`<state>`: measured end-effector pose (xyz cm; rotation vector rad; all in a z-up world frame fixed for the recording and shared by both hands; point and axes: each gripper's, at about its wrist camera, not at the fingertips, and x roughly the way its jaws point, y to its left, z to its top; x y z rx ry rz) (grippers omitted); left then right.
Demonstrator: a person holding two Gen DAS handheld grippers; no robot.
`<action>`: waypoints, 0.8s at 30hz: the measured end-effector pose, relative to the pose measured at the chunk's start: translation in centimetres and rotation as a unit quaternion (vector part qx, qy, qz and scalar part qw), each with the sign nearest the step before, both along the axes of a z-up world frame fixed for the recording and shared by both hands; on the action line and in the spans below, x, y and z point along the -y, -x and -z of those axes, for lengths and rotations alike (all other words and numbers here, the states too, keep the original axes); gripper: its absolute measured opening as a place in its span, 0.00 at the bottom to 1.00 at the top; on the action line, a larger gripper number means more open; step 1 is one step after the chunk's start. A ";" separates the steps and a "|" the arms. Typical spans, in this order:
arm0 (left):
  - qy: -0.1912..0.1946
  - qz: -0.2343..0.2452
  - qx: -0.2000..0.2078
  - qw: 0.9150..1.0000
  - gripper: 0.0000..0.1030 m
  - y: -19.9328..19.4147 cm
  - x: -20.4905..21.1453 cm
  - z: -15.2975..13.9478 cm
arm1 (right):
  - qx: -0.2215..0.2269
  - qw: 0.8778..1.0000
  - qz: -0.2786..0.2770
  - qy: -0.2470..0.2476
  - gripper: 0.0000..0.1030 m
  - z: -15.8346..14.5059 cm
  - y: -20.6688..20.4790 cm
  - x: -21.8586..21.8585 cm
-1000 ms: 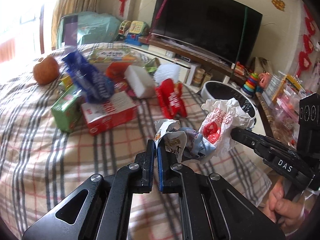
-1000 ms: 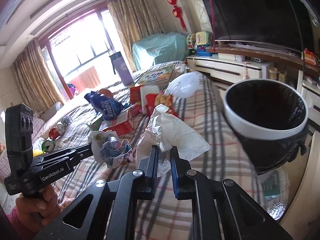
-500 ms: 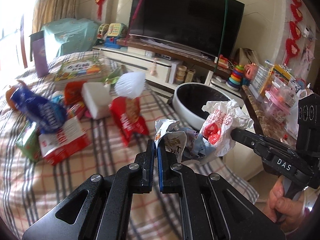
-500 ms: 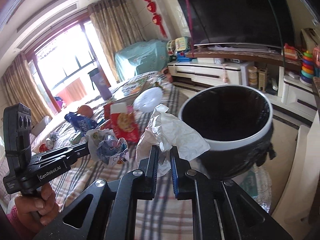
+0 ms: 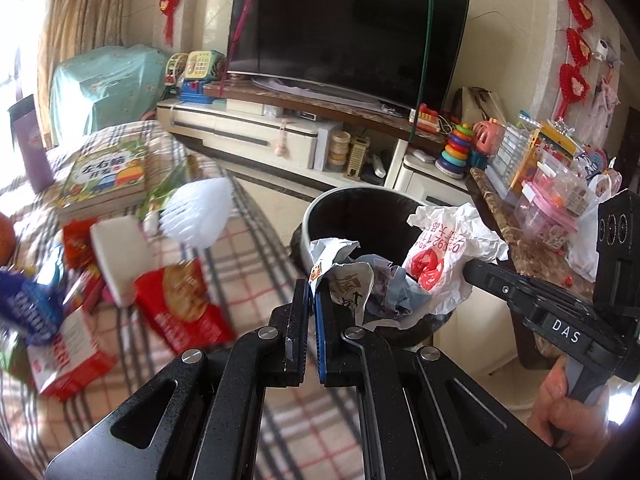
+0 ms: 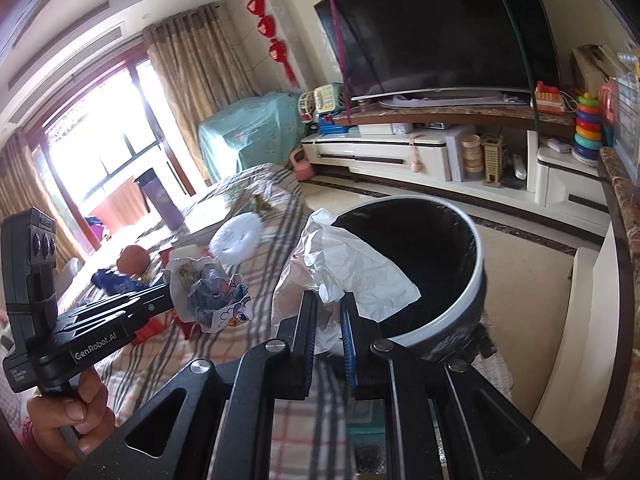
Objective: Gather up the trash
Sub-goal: 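Carry both held pieces over the black bin and open both grippers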
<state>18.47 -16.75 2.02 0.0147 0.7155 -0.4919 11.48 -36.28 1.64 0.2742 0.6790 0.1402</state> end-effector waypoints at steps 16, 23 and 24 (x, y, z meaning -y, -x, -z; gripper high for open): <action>-0.026 0.026 -0.012 0.999 0.03 -4.5 5.3 1.2 | -0.020 1.000 0.016 -0.003 0.11 0.8 -3.2 3.7; -0.029 0.029 -0.019 0.999 0.03 -5.6 6.5 1.9 | -0.032 0.999 0.013 -0.004 0.12 1.3 -4.3 4.3; -0.028 0.030 -0.020 0.999 0.03 -5.7 6.6 1.9 | -0.034 0.999 0.013 -0.005 0.12 1.4 -4.4 4.3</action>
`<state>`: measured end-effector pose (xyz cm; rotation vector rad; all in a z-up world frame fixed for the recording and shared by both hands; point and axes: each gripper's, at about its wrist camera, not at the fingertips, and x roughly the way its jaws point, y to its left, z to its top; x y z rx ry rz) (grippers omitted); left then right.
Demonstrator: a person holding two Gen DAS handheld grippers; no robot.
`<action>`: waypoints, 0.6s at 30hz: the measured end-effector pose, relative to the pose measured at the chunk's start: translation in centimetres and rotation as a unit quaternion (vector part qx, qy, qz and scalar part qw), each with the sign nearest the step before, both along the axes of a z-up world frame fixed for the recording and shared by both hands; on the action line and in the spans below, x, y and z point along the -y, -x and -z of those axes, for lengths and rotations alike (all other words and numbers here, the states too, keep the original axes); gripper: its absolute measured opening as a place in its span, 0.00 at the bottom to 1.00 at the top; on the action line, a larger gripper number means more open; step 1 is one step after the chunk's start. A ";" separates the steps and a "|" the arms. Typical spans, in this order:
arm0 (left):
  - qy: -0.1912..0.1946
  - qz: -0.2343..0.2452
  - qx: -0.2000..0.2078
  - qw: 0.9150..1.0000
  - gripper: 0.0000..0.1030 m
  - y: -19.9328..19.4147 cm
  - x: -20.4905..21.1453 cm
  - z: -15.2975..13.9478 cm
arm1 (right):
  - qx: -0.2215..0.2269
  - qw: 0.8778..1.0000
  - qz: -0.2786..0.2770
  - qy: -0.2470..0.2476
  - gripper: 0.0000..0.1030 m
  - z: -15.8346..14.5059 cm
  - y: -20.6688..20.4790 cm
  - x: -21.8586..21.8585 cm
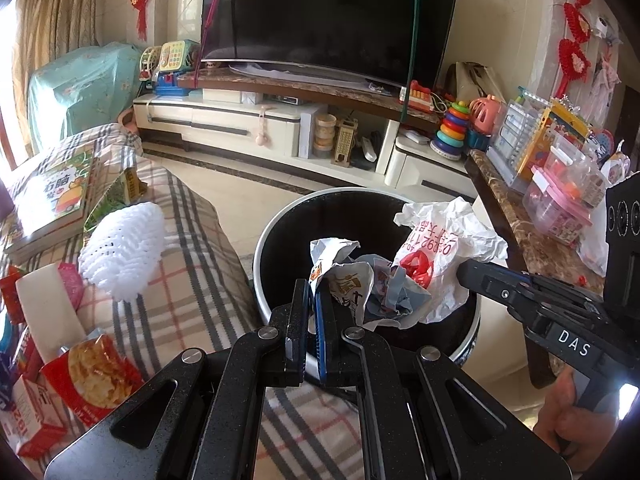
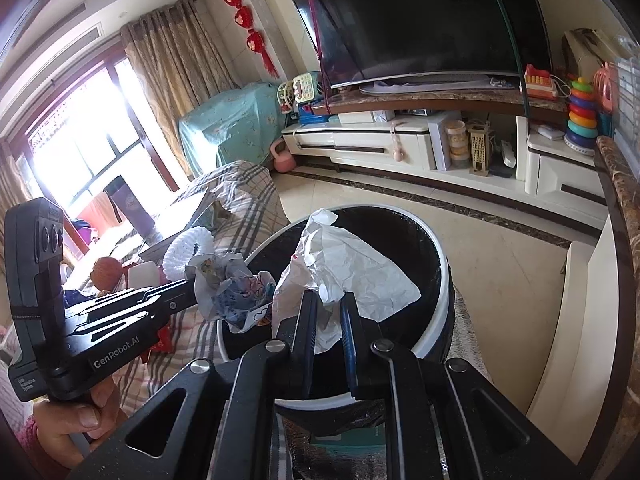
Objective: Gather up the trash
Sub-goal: 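Carry both held pieces over the black bin and open both grippers, then move both tools back over the bed toward the blue bag and red packet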
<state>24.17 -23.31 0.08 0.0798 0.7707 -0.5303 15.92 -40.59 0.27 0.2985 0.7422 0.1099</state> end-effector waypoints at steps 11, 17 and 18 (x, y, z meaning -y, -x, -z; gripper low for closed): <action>-0.012 -0.014 0.004 1.000 0.49 0.1 -0.2 0.2 | -0.010 1.000 0.009 -0.015 0.42 0.4 0.0 0.7; -0.008 -0.035 0.005 0.999 0.62 1.8 -2.5 0.3 | 0.014 1.000 0.010 -0.027 0.89 -0.3 1.4 -0.2; -0.008 -0.040 0.007 0.999 0.65 2.2 -2.8 0.3 | 0.019 0.999 0.010 -0.027 0.90 -0.5 1.6 -0.4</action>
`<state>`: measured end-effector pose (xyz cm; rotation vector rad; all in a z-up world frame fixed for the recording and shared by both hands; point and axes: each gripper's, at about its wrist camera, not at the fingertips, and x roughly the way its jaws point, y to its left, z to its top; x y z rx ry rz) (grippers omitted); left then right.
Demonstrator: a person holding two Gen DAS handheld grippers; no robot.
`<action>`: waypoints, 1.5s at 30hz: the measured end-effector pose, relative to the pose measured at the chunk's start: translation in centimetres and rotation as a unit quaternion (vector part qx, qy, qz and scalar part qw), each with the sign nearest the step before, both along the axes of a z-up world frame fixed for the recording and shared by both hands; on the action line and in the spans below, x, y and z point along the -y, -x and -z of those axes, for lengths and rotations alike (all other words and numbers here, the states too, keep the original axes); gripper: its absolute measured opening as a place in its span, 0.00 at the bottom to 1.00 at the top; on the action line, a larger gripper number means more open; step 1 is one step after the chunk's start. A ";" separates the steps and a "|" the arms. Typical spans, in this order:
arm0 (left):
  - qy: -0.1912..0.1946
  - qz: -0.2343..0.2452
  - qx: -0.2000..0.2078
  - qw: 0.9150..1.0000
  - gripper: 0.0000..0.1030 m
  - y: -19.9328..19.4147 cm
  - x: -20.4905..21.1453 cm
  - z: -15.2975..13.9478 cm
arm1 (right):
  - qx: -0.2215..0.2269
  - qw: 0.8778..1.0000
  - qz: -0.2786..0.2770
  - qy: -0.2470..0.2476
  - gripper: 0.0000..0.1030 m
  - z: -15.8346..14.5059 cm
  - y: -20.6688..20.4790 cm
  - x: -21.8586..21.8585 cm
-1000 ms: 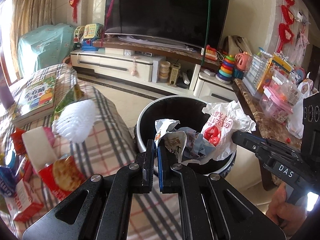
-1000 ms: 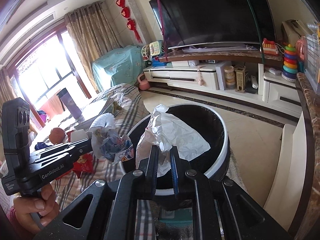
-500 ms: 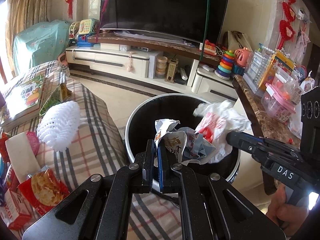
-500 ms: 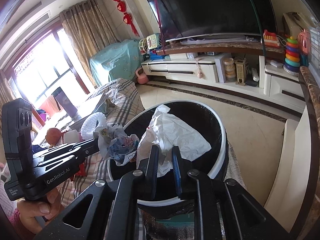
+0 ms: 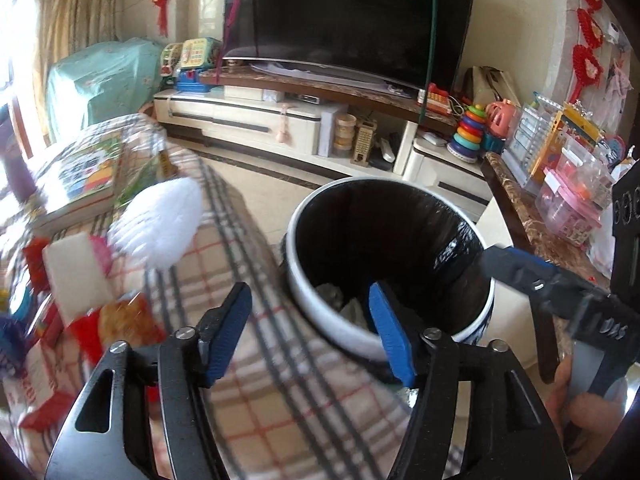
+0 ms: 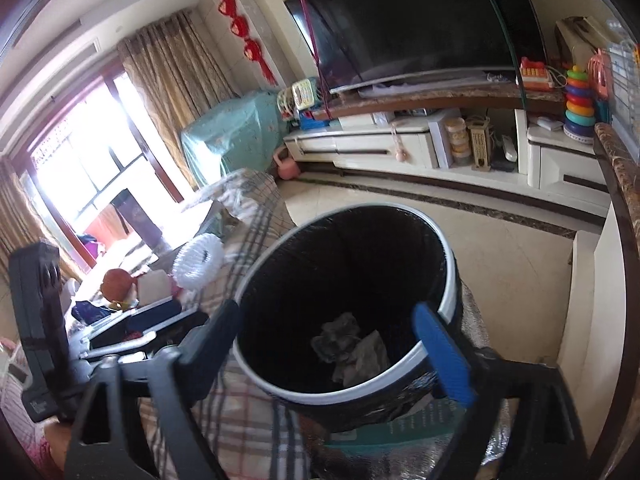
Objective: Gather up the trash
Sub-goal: 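Move both tools back over the bed toward the blue bag and red packet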
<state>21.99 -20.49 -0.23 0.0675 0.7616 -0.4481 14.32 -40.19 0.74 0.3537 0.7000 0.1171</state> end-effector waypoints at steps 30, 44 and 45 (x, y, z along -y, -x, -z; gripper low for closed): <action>0.041 -0.179 -0.014 0.983 0.72 8.9 -19.3 2.5 | -0.020 0.993 -0.114 0.008 0.90 1.3 3.3 -13.5; 0.039 -0.222 -0.011 0.974 0.72 8.4 -23.2 2.8 | -0.031 0.986 -0.157 0.044 0.90 3.1 1.6 -19.2; 0.042 -0.223 -0.013 0.974 0.72 8.2 -23.3 2.8 | -0.031 0.986 -0.158 0.045 0.90 3.2 1.5 -19.3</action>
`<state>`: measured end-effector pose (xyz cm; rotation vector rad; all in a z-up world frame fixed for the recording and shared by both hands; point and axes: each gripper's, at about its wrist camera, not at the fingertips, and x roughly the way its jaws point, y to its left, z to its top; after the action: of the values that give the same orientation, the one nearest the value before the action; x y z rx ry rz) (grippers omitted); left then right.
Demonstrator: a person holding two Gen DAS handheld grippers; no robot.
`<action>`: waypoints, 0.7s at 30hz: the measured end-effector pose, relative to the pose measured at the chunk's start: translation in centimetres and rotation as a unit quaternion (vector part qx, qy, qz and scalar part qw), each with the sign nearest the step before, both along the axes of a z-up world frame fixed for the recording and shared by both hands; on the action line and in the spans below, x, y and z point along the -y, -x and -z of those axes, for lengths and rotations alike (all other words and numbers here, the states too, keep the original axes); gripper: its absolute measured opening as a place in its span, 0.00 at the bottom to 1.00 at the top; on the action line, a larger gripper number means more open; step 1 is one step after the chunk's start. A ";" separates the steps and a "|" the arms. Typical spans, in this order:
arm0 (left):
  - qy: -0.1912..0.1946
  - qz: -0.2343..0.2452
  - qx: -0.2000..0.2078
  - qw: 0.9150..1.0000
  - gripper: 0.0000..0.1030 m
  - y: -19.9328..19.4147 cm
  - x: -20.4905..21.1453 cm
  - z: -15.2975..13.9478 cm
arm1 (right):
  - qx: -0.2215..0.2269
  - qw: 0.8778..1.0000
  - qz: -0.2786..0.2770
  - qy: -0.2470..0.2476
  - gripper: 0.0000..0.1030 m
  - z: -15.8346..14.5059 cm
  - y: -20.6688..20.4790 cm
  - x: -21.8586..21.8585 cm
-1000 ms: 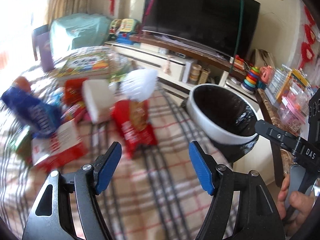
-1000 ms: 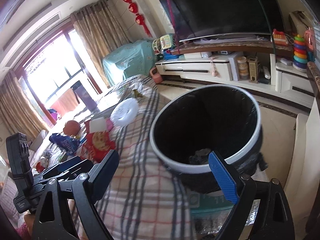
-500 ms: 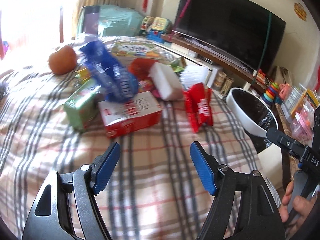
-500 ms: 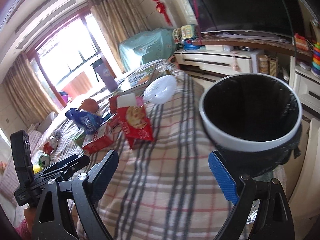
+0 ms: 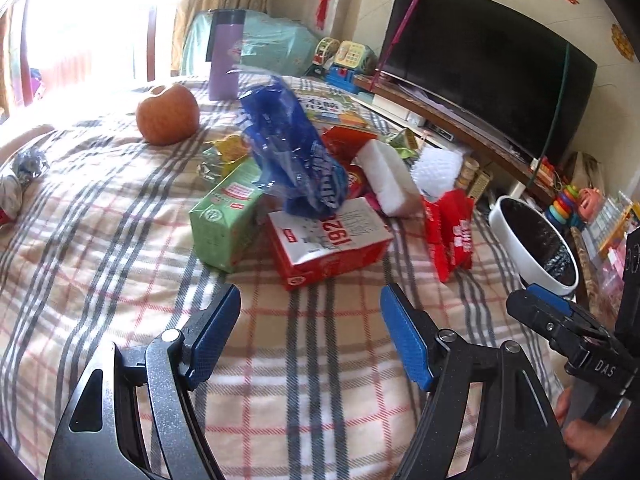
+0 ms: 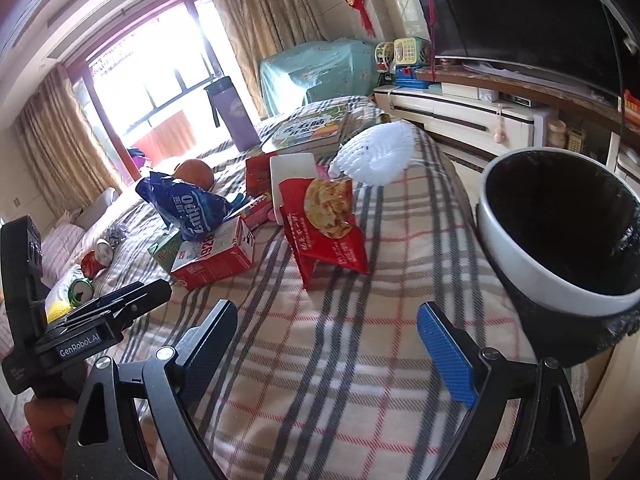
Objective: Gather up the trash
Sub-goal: 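Move both tools back over the bed toward the blue bag and red packet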
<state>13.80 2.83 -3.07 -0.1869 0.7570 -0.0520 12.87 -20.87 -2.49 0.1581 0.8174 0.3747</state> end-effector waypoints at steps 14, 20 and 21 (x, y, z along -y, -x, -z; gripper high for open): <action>0.022 -0.014 0.008 1.000 0.72 -3.3 -0.8 -1.3 | 0.013 1.000 -0.007 0.013 0.78 -0.1 -3.5 -1.8; 0.033 -0.033 0.014 0.999 0.72 -5.2 -1.3 -1.7 | 0.010 1.000 -0.007 0.018 0.60 0.6 -5.5 -2.7; 0.035 -0.035 0.016 0.999 0.72 -5.6 -1.4 -1.8 | 0.007 1.000 -0.007 0.018 0.54 0.8 -5.8 -2.8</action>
<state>19.41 4.27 -1.30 -0.2789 0.7171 -0.0140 18.69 -18.09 -3.29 0.1168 0.8118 0.3742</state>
